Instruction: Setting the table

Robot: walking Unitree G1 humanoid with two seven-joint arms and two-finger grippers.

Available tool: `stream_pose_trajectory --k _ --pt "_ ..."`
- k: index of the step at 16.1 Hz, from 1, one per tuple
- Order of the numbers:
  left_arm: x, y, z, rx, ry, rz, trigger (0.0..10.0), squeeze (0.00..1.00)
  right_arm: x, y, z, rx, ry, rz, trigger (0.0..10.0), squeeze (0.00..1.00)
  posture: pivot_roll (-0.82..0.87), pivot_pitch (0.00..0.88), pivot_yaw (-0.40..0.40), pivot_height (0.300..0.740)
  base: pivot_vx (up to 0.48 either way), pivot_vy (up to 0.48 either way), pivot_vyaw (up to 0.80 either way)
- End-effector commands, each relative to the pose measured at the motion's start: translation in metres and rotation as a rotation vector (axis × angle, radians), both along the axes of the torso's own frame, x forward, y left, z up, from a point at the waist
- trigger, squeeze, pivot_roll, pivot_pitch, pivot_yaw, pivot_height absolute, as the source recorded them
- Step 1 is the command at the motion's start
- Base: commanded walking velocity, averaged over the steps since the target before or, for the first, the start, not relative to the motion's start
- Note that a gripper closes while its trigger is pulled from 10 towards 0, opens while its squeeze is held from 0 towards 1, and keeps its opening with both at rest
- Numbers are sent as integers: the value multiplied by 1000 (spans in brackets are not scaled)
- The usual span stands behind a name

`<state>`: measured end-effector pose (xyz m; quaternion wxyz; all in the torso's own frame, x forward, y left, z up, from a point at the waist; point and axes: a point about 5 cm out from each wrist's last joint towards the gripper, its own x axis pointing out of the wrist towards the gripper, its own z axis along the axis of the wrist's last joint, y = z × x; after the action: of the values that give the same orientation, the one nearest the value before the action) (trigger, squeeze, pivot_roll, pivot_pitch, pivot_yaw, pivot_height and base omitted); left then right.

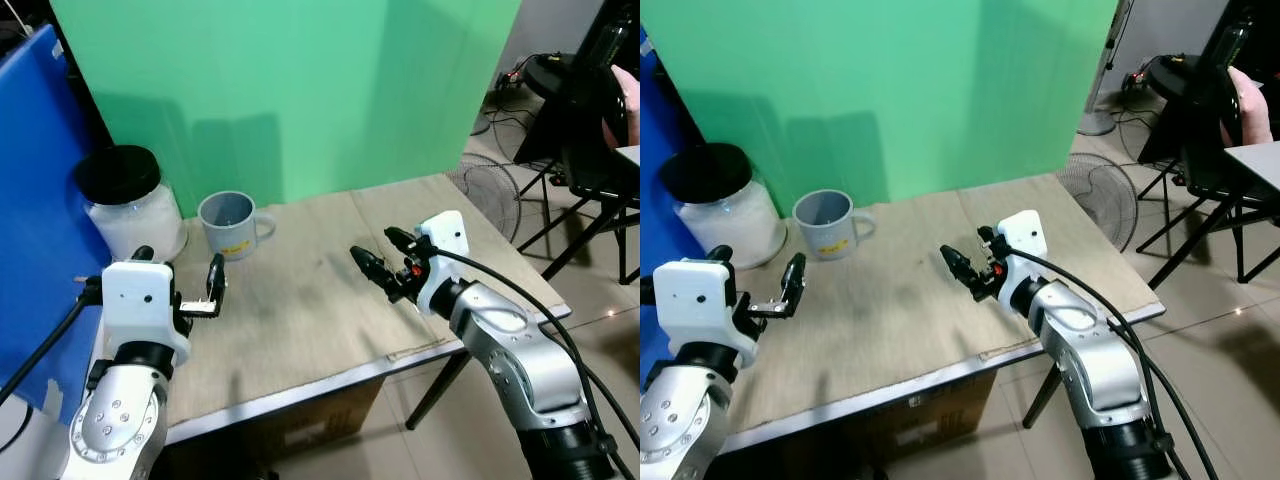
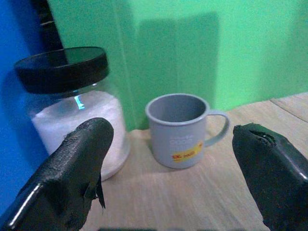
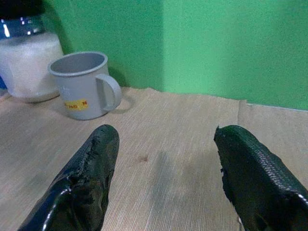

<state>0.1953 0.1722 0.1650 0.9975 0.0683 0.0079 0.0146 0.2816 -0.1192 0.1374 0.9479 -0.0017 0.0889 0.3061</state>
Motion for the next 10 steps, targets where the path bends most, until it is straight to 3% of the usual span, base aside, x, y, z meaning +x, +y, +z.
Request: stream_pose_trajectory --k 1,2,5,9,10 --pt "1 1 0 1 2 -5 10000 0 5 0 3 -12 -21 -6 10000 0 -21 0 -7 740 289 0 800" --pt "2 1 0 1 2 -6 10000 0 5 -1 2 -12 -17 -18 10000 0 -23 0 -7 740 289 0 800" --pt "1 0 0 -4 2 -11 10000 0 5 -4 1 -4 -8 -23 10000 0 -25 0 -5 740 287 0 0" --pt "-1 -5 -2 -10 17 -44 10000 0 8 -2 2 -2 -12 59 10000 0 -19 0 -14 740 0 0 0" --pt "-2 -7 -3 -16 27 -60 10000 0 10 0 4 10 -26 105 10000 1000 -19 0 -14 740 0 0 0"
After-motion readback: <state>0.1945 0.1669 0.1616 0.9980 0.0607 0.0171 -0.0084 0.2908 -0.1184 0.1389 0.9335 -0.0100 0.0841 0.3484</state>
